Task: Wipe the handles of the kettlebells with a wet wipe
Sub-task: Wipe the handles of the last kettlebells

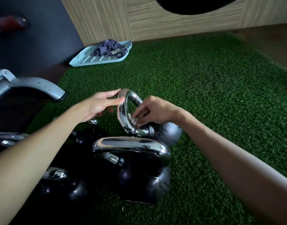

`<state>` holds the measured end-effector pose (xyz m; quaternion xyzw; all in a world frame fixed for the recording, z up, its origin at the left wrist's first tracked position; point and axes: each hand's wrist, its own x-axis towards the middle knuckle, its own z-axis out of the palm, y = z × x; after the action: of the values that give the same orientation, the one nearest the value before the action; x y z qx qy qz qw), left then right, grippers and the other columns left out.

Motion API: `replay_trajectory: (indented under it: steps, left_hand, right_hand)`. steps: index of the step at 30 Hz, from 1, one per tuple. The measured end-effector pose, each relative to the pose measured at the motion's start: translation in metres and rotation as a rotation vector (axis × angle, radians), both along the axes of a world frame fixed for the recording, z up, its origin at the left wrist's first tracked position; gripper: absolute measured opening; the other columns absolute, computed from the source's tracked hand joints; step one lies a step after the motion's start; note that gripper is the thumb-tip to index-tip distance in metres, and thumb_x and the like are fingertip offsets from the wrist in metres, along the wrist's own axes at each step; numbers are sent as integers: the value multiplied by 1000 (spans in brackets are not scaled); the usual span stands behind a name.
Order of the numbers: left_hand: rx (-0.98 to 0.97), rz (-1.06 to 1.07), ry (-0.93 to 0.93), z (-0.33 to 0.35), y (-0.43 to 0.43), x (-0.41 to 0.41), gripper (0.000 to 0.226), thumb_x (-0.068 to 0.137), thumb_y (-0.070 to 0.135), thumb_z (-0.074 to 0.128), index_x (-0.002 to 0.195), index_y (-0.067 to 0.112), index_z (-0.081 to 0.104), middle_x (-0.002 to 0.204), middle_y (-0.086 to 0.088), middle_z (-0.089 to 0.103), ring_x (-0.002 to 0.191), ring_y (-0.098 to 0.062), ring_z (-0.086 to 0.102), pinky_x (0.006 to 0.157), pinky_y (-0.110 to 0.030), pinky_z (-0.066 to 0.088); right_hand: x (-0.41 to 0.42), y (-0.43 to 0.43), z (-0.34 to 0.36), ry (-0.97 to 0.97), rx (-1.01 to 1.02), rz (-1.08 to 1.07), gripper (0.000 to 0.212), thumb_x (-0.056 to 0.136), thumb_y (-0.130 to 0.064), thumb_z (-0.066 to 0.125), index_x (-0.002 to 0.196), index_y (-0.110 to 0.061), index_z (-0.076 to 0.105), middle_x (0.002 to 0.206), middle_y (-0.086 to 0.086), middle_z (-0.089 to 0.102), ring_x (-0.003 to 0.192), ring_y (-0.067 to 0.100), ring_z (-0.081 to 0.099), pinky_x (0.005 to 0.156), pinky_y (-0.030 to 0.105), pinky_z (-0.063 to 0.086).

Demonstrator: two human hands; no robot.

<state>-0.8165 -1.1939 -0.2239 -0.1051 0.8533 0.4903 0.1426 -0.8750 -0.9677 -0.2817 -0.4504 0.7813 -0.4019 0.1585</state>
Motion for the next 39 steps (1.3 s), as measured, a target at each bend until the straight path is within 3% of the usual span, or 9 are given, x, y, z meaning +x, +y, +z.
replay_trajectory:
  steps: [3,7,12,15,20,25,29,33,39]
  left_hand:
    - [-34,-26,24,-3,-5,-1,125,28,85,82,143,52,46,163,3,34,154,-22,18,122,-57,4]
    - [-36,-17,37,-8,-5,-3,109,48,77,81,147,47,45,154,6,46,149,-17,25,122,-55,5]
    - [-35,12,41,-13,-8,-6,84,71,59,70,149,44,44,115,17,64,94,0,52,112,-49,28]
    - [-47,9,65,-15,-13,-7,86,65,64,73,145,49,48,129,7,66,104,-12,53,86,-37,41]
    - [-74,-30,105,-15,-17,-12,89,58,59,76,142,38,54,123,15,69,125,-5,53,109,-32,28]
    - [-108,-35,146,-20,-24,-17,67,65,52,75,129,45,59,106,11,78,125,-24,62,99,-21,41]
    - [-145,-57,154,-17,-20,-18,81,68,49,72,144,30,54,96,26,75,107,4,66,95,-17,46]
    - [-182,-96,146,-11,-20,-17,86,60,58,76,140,33,56,115,29,67,118,3,60,118,-37,37]
    - [-234,-127,127,-6,-24,-18,97,53,80,78,137,37,57,128,26,62,126,0,57,119,-40,35]
  right_hand:
    - [4,8,-7,-78,-77,-31,29,80,-7,84,108,-8,78,94,-3,78,72,-5,70,68,11,53]
    - [1,3,-10,-102,-134,-73,24,78,-11,85,102,-9,79,84,-8,77,64,-1,68,58,14,50]
    - [-2,-24,-26,-22,-278,-306,23,74,-16,89,96,-18,81,95,-7,78,75,-8,68,78,13,56]
    - [4,-20,-32,0,-282,-335,25,74,-24,88,97,-24,78,89,-19,70,71,-13,65,72,8,53]
    - [-2,-32,-23,178,-341,-441,23,70,-30,91,90,-24,81,87,-11,77,73,-4,67,71,13,53]
    - [-15,-46,-23,202,-287,-511,24,71,-36,90,90,-24,82,84,-8,78,71,4,67,72,31,57]
    - [-7,-46,-30,256,-254,-479,25,70,-40,89,88,-25,82,84,-7,78,71,8,70,73,36,58]
    - [-21,-51,-24,304,-246,-566,21,75,-36,87,92,-24,82,86,-7,78,69,9,69,71,35,59]
    - [-23,-54,-20,314,-29,-619,12,87,-37,78,88,-25,76,77,-7,72,62,9,63,59,27,53]
